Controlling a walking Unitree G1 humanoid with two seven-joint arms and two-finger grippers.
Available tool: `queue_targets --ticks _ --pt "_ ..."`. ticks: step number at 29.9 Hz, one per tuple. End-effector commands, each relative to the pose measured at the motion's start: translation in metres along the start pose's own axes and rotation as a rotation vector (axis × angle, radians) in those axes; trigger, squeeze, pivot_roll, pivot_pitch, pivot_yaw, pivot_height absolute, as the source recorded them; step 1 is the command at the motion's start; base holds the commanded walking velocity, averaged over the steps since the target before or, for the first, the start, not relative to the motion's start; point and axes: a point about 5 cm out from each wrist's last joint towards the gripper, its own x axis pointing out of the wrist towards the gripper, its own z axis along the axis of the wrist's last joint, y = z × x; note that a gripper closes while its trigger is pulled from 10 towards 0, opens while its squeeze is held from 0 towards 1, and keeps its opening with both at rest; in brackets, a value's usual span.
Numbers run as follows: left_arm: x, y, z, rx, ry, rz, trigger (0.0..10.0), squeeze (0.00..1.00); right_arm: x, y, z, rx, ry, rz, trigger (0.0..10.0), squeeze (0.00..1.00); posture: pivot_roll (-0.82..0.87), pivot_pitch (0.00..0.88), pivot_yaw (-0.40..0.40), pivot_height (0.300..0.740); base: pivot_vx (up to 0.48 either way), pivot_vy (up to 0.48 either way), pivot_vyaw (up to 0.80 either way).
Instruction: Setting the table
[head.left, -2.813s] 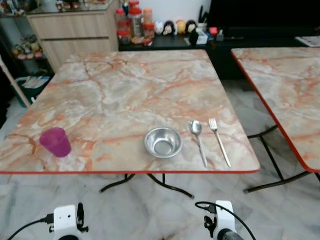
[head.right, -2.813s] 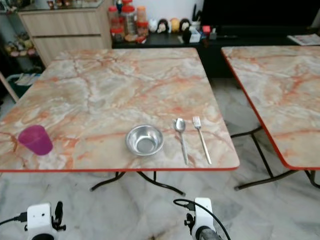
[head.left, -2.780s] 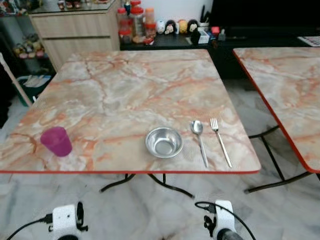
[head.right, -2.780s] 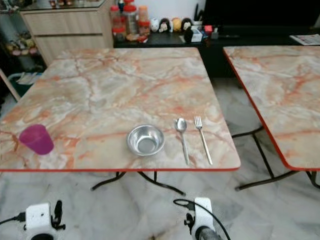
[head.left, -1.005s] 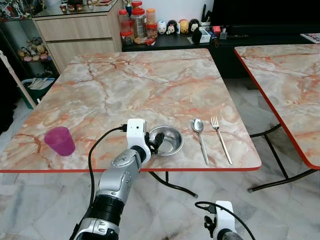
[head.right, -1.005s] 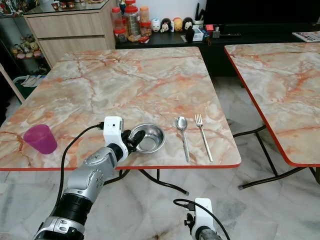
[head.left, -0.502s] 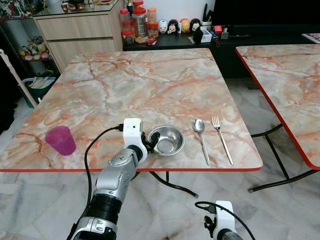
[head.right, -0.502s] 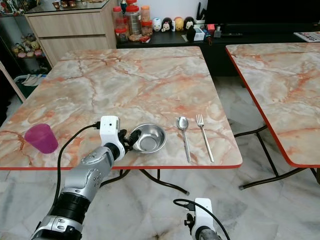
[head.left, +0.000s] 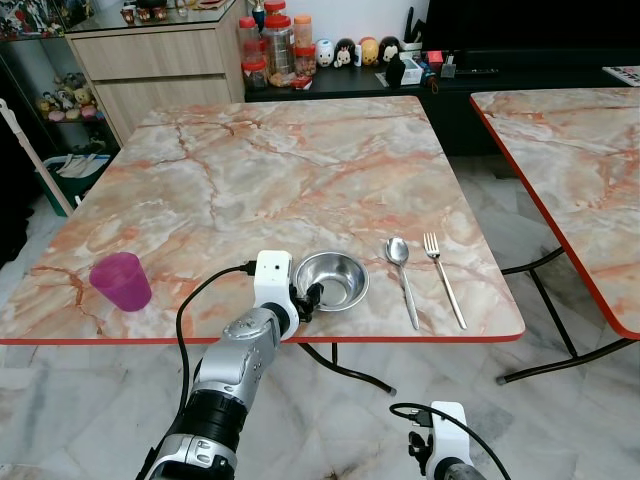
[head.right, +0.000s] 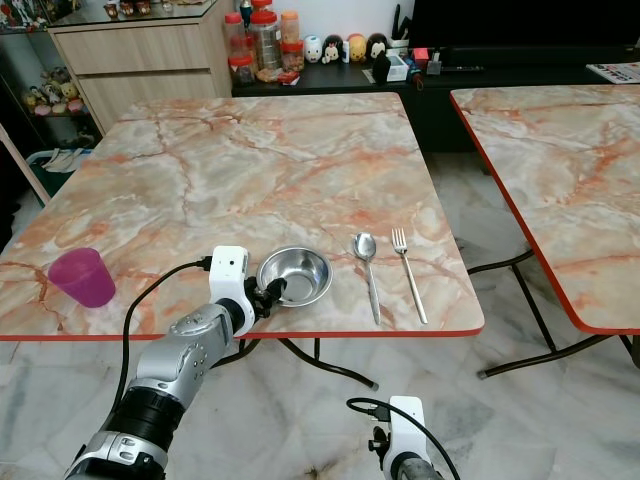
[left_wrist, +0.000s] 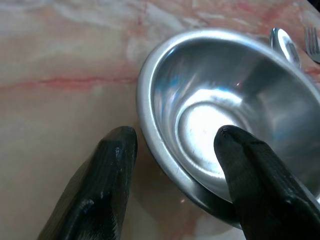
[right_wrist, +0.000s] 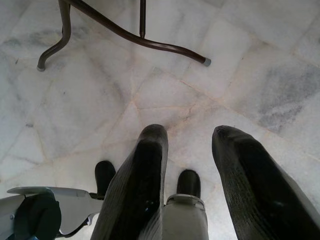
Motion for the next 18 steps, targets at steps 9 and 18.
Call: queue_targets --ticks 9,18 --pt "0.0007 -0.0006 0.0013 -0.066 0.036 -0.028 0.0 0.0 0.0003 0.0022 0.0001 0.013 -0.002 -0.001 10.0 0.0 -0.13 0.0 0.058 0.74 0.0 0.0 0.0" --pt "-0.0001 0.0002 0.0023 -0.088 0.038 -0.035 0.0 0.0 0.0003 0.0024 -0.0003 0.009 0.001 0.001 10.0 0.0 -0.13 0.0 0.056 0.74 0.0 0.0 0.0"
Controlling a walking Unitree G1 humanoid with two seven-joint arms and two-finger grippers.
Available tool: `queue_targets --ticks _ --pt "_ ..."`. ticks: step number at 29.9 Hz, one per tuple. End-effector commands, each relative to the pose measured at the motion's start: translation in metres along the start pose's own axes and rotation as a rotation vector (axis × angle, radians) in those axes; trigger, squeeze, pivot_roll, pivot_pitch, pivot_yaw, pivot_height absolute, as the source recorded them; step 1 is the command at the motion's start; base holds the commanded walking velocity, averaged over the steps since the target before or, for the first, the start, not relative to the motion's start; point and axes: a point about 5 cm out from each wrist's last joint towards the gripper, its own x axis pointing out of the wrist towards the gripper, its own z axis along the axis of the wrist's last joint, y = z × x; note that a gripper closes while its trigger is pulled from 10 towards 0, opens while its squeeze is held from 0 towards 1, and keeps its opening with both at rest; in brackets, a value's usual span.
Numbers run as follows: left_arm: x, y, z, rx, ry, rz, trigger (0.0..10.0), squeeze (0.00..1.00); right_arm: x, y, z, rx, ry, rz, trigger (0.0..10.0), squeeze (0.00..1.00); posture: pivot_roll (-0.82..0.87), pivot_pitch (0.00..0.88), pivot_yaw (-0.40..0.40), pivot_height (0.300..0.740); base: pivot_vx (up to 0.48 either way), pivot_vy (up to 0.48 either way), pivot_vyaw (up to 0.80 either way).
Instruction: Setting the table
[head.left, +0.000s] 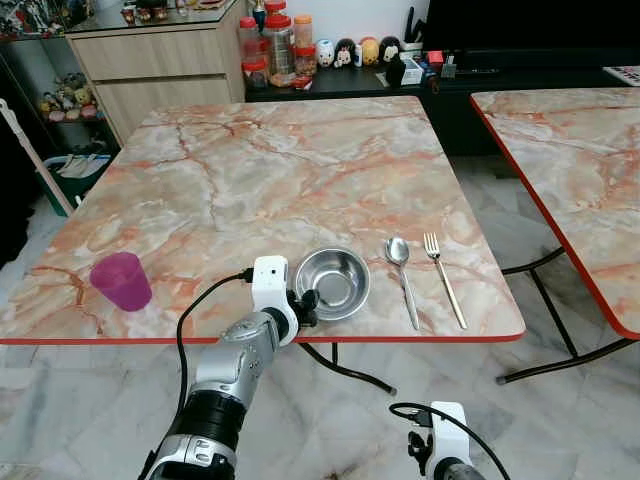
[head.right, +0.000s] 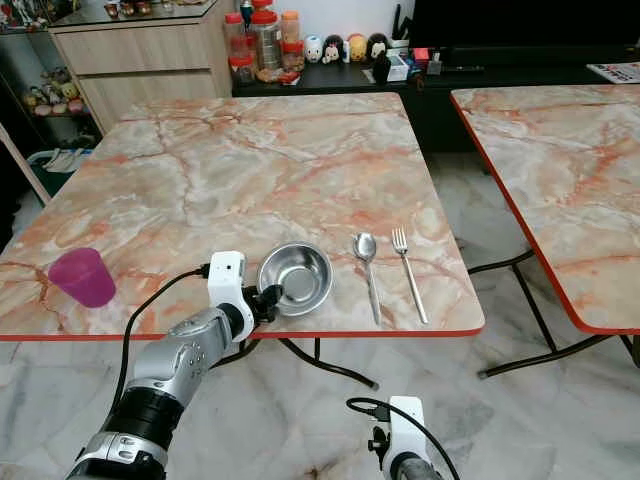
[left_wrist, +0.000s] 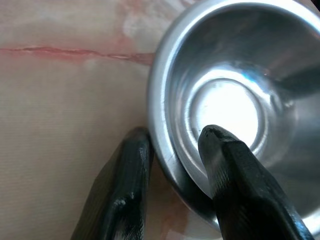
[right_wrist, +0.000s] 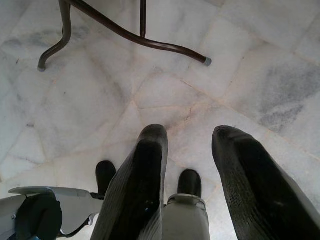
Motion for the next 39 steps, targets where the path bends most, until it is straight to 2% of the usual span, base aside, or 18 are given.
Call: queue_targets --ticks 1,15,23,27,30,32,33,35,36,37,38,39 --pt "0.0 -0.002 0.008 -0.009 -0.009 -0.012 0.0 0.0 0.0 0.002 0.0 0.006 0.001 0.0 10.0 0.0 -0.13 0.0 0.056 0.74 0.0 0.0 0.0" --pt "-0.001 0.002 0.01 -0.026 -0.015 -0.009 0.0 0.0 0.0 0.003 0.0 0.001 0.003 0.003 10.0 0.0 -0.12 0.0 0.054 0.74 0.0 0.0 0.0" --pt "-0.003 0.003 0.012 -0.092 -0.039 -0.023 0.0 0.0 0.001 0.004 0.0 0.005 0.003 0.003 10.0 0.0 -0.12 0.0 0.057 0.74 0.0 0.0 0.0" --pt "-0.008 0.014 0.02 -0.164 -0.127 -0.018 0.0 0.0 0.001 0.004 0.0 0.007 0.004 0.004 10.0 0.0 -0.12 0.0 0.058 0.74 0.0 0.0 0.0" --pt "-0.019 0.03 0.034 -0.217 -0.251 -0.001 0.0 0.0 0.0 0.004 -0.001 0.007 0.006 0.005 10.0 0.0 -0.11 0.0 0.055 0.74 0.0 0.0 0.0" --pt "-0.021 0.033 0.037 -0.22 -0.274 -0.003 0.0 0.0 0.0 0.004 -0.001 0.007 0.006 0.006 10.0 0.0 -0.11 0.0 0.055 0.74 0.0 0.0 0.0" --pt "-0.028 0.039 0.046 -0.235 -0.344 -0.014 1.6 0.0 0.0 0.004 -0.001 0.006 0.006 0.007 10.0 0.0 -0.11 0.0 0.054 0.74 0.0 0.0 0.0" --pt "-0.035 0.045 0.055 -0.244 -0.406 -0.01 3.8 0.0 0.0 0.005 -0.001 0.007 0.005 0.008 10.0 0.0 -0.11 0.0 0.054 0.74 0.0 0.0 0.0" --pt "-0.042 0.053 0.064 -0.268 -0.476 0.016 10.0 0.0 0.0 0.005 -0.001 0.006 0.006 0.009 10.0 0.0 -0.11 0.0 0.054 0.74 0.0 0.0 0.0" --pt "-0.051 0.063 0.077 -0.26 -0.567 0.055 10.0 0.0 0.0 0.005 -0.001 0.004 0.006 0.011 10.0 0.0 -0.11 0.0 0.05 0.74 0.0 0.0 0.0" --pt "-0.051 0.063 0.077 -0.26 -0.567 0.055 10.0 0.0 0.0 0.005 -0.001 0.004 0.006 0.011 10.0 0.0 -0.11 0.0 0.05 0.74 0.0 0.0 0.0" --pt "-0.058 0.069 0.087 -0.257 -0.637 0.086 10.0 0.0 0.001 0.005 -0.001 0.003 0.006 0.012 10.0 0.0 -0.1 0.0 0.048 0.74 0.0 0.0 0.0"
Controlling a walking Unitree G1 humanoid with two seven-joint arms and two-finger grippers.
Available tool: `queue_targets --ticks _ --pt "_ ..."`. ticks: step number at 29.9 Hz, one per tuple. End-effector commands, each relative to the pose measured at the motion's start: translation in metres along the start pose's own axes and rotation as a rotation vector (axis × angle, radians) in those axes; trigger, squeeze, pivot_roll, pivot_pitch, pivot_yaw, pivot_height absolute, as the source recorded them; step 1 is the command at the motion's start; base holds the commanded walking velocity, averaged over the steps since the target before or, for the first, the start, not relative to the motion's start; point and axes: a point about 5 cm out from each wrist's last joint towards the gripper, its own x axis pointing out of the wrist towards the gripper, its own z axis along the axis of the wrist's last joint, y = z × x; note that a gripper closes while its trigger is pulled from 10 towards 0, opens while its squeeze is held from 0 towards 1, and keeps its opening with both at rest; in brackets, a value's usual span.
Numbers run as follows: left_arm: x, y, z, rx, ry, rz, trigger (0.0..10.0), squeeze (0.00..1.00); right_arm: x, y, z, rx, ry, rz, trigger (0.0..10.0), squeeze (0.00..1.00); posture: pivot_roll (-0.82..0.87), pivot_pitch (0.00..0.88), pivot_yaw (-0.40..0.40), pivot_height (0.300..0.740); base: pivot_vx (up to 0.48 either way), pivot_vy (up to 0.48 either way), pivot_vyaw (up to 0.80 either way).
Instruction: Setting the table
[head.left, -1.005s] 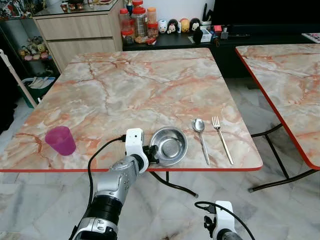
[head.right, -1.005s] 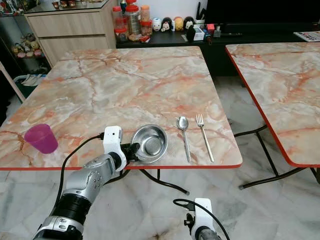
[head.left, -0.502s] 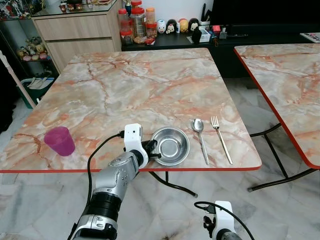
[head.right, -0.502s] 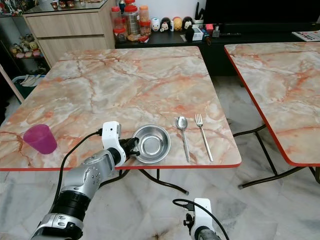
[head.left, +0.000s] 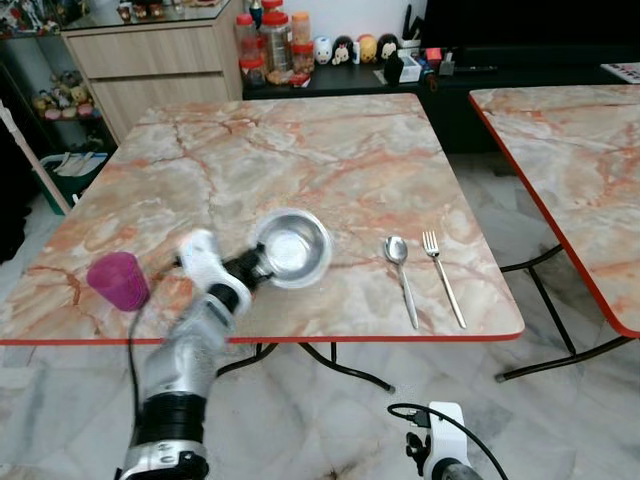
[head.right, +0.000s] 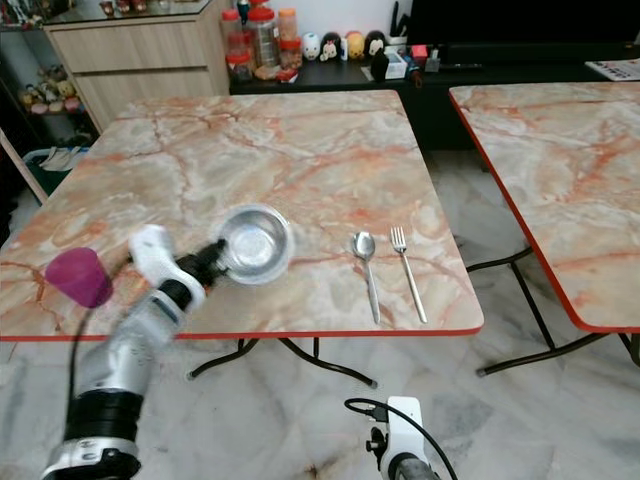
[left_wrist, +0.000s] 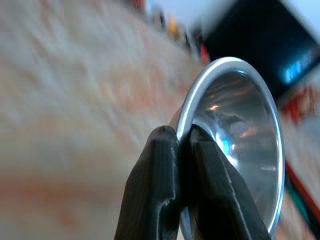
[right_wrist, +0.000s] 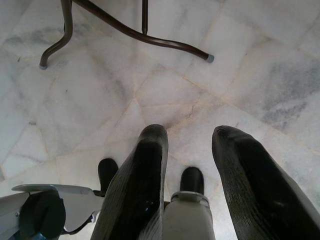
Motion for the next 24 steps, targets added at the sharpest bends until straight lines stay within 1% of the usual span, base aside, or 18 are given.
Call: queue_targets --ticks 1,3,4,6,7,8,9,10,12,13,16,18,20,21,22,23,24 --pt "0.0 0.004 0.036 -0.016 -0.187 0.029 10.0 0.0 0.0 0.002 0.0 0.0 0.001 0.003 10.0 0.0 -0.1 0.0 0.048 0.74 0.0 0.0 0.0" --pt "-0.002 0.008 0.05 -0.03 -0.266 0.048 10.0 0.0 0.0 0.002 0.0 0.0 0.001 0.004 10.0 0.0 -0.1 0.0 0.048 0.74 0.0 0.0 0.0" --pt "-0.004 0.016 0.067 -0.021 -0.345 0.107 10.0 0.0 0.0 0.002 0.001 0.0 -0.001 0.003 10.0 0.0 -0.1 0.0 0.047 0.74 0.0 0.0 0.0" --pt "-0.007 0.025 0.083 0.001 -0.413 0.164 10.0 0.0 0.0 0.001 0.001 0.0 -0.002 0.002 10.0 0.0 -0.11 0.0 0.047 0.74 0.0 0.0 0.0" --pt "-0.013 0.037 0.098 0.034 -0.483 0.242 10.0 0.0 0.0 0.001 0.001 0.001 -0.003 0.0 10.0 0.0 -0.11 0.0 0.048 0.74 0.0 0.0 0.0" --pt "-0.017 0.044 0.105 0.065 -0.511 0.288 10.0 0.0 0.0 0.001 0.001 0.001 -0.004 0.0 10.0 0.0 -0.11 0.0 0.048 0.74 0.0 0.0 0.0" --pt "-0.017 0.044 0.105 0.065 -0.511 0.288 10.0 0.0 0.0 0.001 0.001 0.001 -0.004 0.0 10.0 0.0 -0.11 0.0 0.048 0.74 0.0 0.0 0.0" --pt "-0.027 0.059 0.117 0.152 -0.568 0.384 10.0 0.0 0.0 0.001 0.001 0.002 -0.005 -0.002 10.0 0.0 -0.11 0.0 0.048 0.74 0.0 0.0 0.0" --pt "-0.034 0.07 0.124 0.201 -0.598 0.456 10.0 0.0 0.0 0.0 0.001 0.002 -0.005 -0.002 10.0 0.0 -0.11 0.0 0.048 0.74 0.0 0.0 0.0" --pt "-0.045 0.084 0.131 0.293 -0.619 0.56 10.0 0.0 0.0 0.0 0.001 0.002 -0.005 -0.002 10.0 0.0 -0.11 0.0 0.047 0.74 0.0 0.0 0.0" --pt "-0.065 0.106 0.145 0.432 -0.642 0.713 10.0 0.0 0.0 0.0 0.001 0.001 -0.004 -0.002 10.0 0.0 -0.11 0.0 0.047 0.74 0.0 0.0 0.0" --pt "-0.068 0.109 0.146 0.451 -0.648 0.734 10.0 0.0 0.0 0.0 0.001 0.0 -0.003 -0.002 10.0 0.0 -0.11 0.0 0.047 0.74 0.0 0.0 0.0" --pt "-0.068 0.109 0.146 0.452 -0.649 0.734 10.0 0.0 0.0 0.0 0.001 0.0 -0.003 -0.002 10.0 0.0 -0.11 0.0 0.047 0.74 0.0 0.0 0.0" --pt "-0.091 0.132 0.15 0.587 -0.633 0.923 10.0 0.0 0.0 0.001 0.001 0.0 -0.004 0.0 10.0 0.0 -0.11 0.0 0.05 0.74 0.0 0.0 0.0" --pt "-0.103 0.143 0.15 0.659 -0.623 1.026 10.0 0.0 0.0 0.001 0.001 0.001 -0.004 0.0 10.0 0.0 -0.11 0.0 0.05 0.74 0.0 0.0 0.0" --pt "-0.114 0.15 0.151 0.708 -0.627 1.104 10.0 0.0 0.0 0.001 0.001 0.002 -0.004 0.0 10.0 0.0 -0.11 0.0 0.05 0.74 0.0 0.0 0.0" --pt "-0.131 0.161 0.15 0.734 -0.625 1.22 10.0 0.0 0.0 0.001 0.001 0.004 -0.005 0.0 10.0 0.0 -0.11 0.0 0.054 0.74 0.0 0.0 0.0"
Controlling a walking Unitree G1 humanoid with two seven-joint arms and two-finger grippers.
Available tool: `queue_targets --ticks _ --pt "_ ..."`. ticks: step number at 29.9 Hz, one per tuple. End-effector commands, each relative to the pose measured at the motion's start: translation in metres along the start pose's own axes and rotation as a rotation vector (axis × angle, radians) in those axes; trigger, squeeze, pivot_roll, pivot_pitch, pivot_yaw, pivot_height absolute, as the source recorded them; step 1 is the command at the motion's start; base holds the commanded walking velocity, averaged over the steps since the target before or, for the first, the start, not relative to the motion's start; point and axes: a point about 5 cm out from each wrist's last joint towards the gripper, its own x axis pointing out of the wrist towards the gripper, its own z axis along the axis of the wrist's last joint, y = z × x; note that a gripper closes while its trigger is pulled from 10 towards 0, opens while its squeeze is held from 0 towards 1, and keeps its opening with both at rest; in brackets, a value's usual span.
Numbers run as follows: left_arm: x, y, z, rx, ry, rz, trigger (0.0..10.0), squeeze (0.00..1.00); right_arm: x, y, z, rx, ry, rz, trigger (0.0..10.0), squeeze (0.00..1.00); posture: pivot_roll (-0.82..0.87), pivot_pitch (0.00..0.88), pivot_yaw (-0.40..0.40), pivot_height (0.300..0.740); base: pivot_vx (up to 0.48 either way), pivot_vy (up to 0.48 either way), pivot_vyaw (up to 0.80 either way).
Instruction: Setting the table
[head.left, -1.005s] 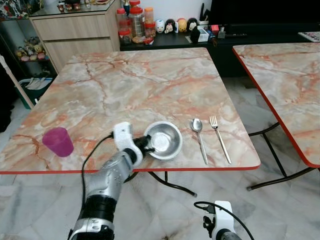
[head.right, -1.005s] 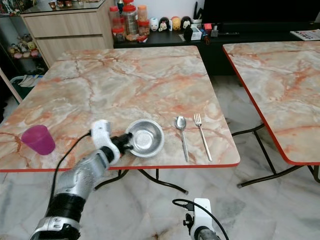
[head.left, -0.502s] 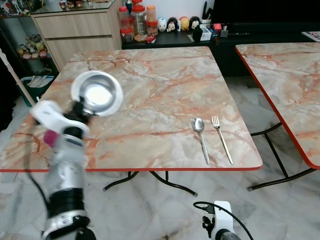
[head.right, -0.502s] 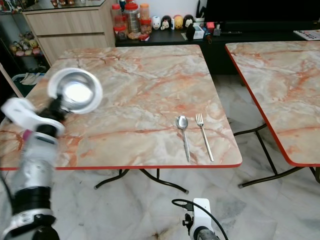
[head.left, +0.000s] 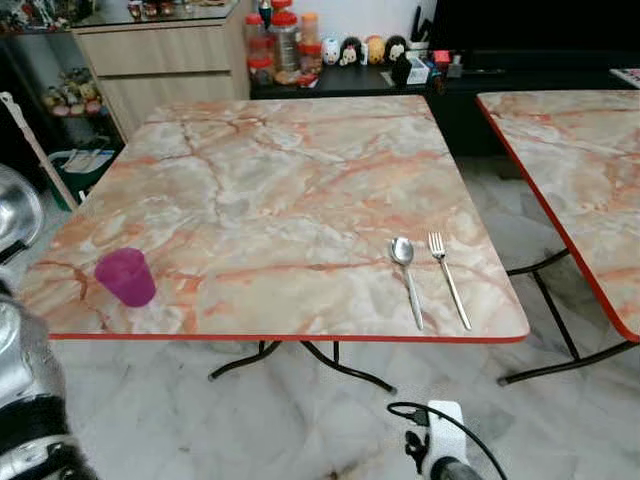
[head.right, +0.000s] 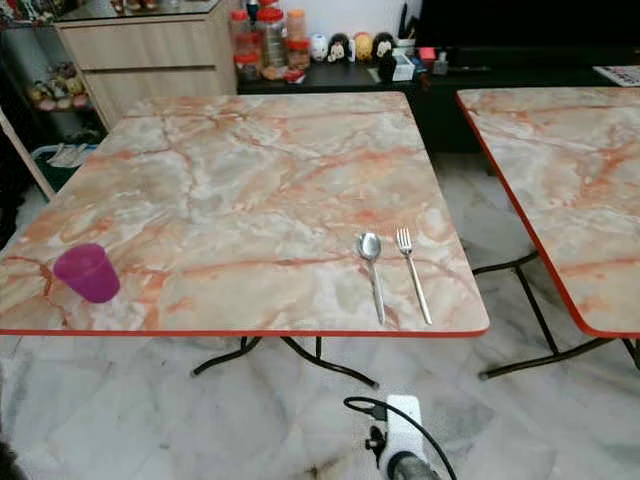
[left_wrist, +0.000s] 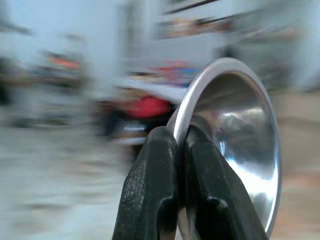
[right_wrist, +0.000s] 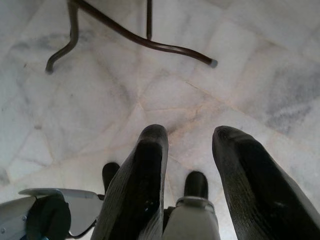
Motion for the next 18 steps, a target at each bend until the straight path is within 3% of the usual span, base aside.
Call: queue_targets --ticks 1,3,5,7,8,10,11,12,13,16,18 --pt "0.0 0.029 -0.01 0.102 0.0 0.168 10.0 0.0 0.0 0.0 0.002 0.003 -0.006 -0.004 10.0 0.0 -0.11 0.0 0.054 0.74 0.0 0.0 0.0" --pt "-0.001 0.044 -0.018 0.146 0.017 0.238 10.0 0.0 0.0 0.0 0.002 0.005 -0.006 -0.005 10.0 0.0 -0.11 0.0 0.054 0.74 0.0 0.0 0.0" --pt "-0.007 0.062 -0.035 0.248 0.07 0.283 10.0 0.0 0.0 0.0 0.0 0.006 -0.003 -0.007 10.0 0.0 -0.11 0.0 0.056 0.74 0.0 0.0 0.0" --pt "-0.013 0.068 -0.048 0.307 0.124 0.269 10.0 0.0 0.0 -0.001 0.0 0.007 -0.002 -0.008 10.0 0.0 -0.11 0.0 0.055 0.74 0.0 0.0 0.0" --pt "-0.024 0.072 -0.068 0.386 0.21 0.223 10.0 0.0 0.0 0.0 0.0 0.008 -0.002 -0.009 10.0 0.0 -0.11 0.0 0.055 0.74 0.0 0.0 0.0" --pt "-0.029 0.072 -0.077 0.43 0.245 0.195 10.0 0.0 0.0 0.0 0.0 0.008 -0.002 -0.009 10.0 0.0 -0.11 0.0 0.055 0.74 0.0 0.0 0.0" --pt "-0.042 0.069 -0.096 0.459 0.357 0.114 10.0 0.0 0.0 0.0 0.0 0.008 -0.002 -0.008 10.0 0.0 -0.11 0.0 0.055 0.74 0.0 0.0 0.0" --pt "-0.042 0.069 -0.096 0.459 0.357 0.114 10.0 0.0 0.0 0.0 0.0 0.008 -0.002 -0.008 10.0 0.0 -0.11 0.0 0.055 0.74 0.0 0.0 0.0" --pt "-0.063 0.06 -0.121 0.502 0.526 -0.053 10.0 0.0 0.0 0.0 0.0 0.008 -0.002 -0.007 10.0 0.0 -0.11 0.0 0.055 0.74 0.0 0.0 0.0" --pt "-0.097 0.043 -0.146 0.515 0.69 -0.281 10.0 0.0 0.0 0.0 0.0 0.007 -0.002 -0.006 10.0 0.0 -0.11 0.0 0.055 0.74 0.0 0.0 0.0" --pt "-0.122 0.029 -0.157 0.548 0.746 -0.448 10.0 0.0 0.0 0.0 0.0 0.007 -0.002 -0.008 10.0 0.0 -0.11 0.0 0.055 0.74 0.0 0.0 0.0"
